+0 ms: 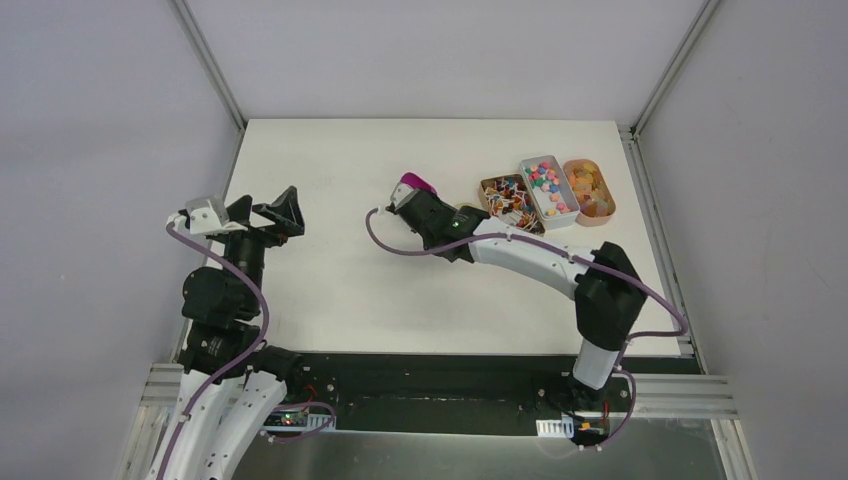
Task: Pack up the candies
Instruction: Place the spatula at the center of the board.
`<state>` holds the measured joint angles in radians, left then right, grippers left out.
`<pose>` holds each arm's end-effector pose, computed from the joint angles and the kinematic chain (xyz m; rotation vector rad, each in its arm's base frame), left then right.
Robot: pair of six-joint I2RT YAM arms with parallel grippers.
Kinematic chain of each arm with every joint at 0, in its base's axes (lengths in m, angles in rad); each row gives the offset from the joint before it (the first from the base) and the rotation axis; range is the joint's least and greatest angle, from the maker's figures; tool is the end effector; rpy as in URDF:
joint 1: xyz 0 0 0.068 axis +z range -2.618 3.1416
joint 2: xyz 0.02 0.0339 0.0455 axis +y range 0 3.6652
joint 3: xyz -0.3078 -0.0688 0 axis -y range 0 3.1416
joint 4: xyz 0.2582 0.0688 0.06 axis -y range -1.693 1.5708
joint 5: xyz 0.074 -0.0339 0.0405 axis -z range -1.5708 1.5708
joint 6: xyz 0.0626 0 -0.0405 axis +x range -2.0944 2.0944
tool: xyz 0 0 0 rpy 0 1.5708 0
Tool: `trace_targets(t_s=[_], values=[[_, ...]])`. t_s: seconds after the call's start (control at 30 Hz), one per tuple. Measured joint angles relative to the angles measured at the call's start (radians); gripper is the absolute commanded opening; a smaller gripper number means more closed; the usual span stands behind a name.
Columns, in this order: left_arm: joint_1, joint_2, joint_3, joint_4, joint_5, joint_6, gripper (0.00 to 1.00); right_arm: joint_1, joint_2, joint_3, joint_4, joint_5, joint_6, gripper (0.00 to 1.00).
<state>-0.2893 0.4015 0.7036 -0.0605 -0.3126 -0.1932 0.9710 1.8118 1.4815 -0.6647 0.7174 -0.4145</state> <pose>0.0966 -0.0087 0.3998 -0.2014 1.3287 -0.2001 0.2728 0.3261 0.2838 -1.2878 1.9562 -0.6498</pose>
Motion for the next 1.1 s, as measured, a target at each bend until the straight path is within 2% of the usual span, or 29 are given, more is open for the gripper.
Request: trace_targets(t_s=[0.23,0.57,0.93,1.1], values=[[0.000,-0.052,-0.011,0.001,-0.031,0.000,0.99,0.055,-0.144,-0.219,0.267,-0.197,0.035,0.00],[0.000,-0.057,-0.016,0.001,-0.058,-0.001,0.99,0.143,-0.142,-0.347,0.528,-0.414,0.058,0.00],[0.000,-0.058,-0.016,0.001,-0.071,0.000,0.99,0.242,-0.028,-0.393,0.626,-0.518,0.058,0.08],[0.000,-0.058,-0.016,0.001,-0.073,0.000,0.99,0.262,0.002,-0.421,0.643,-0.531,0.058,0.15]])
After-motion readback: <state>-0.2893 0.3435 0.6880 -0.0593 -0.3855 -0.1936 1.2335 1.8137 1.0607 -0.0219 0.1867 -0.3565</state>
